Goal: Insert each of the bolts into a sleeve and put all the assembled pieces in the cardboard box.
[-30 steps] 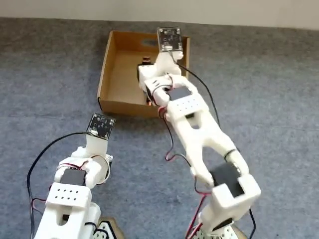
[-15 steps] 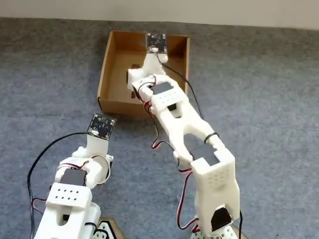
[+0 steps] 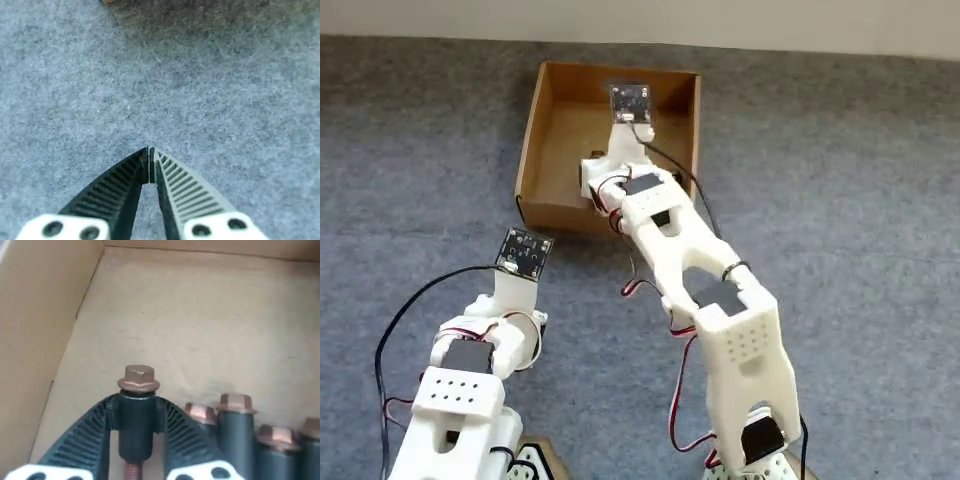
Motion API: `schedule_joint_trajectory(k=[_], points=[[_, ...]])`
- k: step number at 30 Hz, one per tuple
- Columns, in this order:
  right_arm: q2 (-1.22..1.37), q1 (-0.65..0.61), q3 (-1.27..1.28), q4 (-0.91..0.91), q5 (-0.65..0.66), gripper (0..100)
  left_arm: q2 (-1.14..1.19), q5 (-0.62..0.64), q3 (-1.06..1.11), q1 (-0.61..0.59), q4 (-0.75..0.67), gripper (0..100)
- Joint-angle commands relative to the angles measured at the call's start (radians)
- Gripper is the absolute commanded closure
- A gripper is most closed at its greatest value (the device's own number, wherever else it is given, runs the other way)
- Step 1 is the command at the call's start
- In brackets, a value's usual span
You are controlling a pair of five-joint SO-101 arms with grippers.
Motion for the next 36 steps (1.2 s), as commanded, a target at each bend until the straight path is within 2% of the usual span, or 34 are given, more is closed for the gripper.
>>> schedule_joint_trajectory(k=[1, 6, 18, 23, 36], points=[[-0.001, -0.012, -0.101, 0.051, 0.008, 99.1, 0.005, -0.005, -0.004, 0.015, -0.014, 96], [0.005, -0.015, -0.153, 0.148, 0.008, 99.1, 0.005, -0.005, -0.004, 0.015, -0.014, 96], [0.004, -0.010, -0.153, 0.179, 0.005, 99.1, 0.005, -0.005, -0.004, 0.015, -0.014, 96], [0.007, -0.008, -0.145, 0.189, -0.120, 99.1, 0.005, -0.005, -0.004, 0.015, -0.014, 96], [0.076, -0.005, -0.160, 0.232, -0.092, 98.8, 0.005, -0.005, -0.004, 0.015, -0.014, 96]])
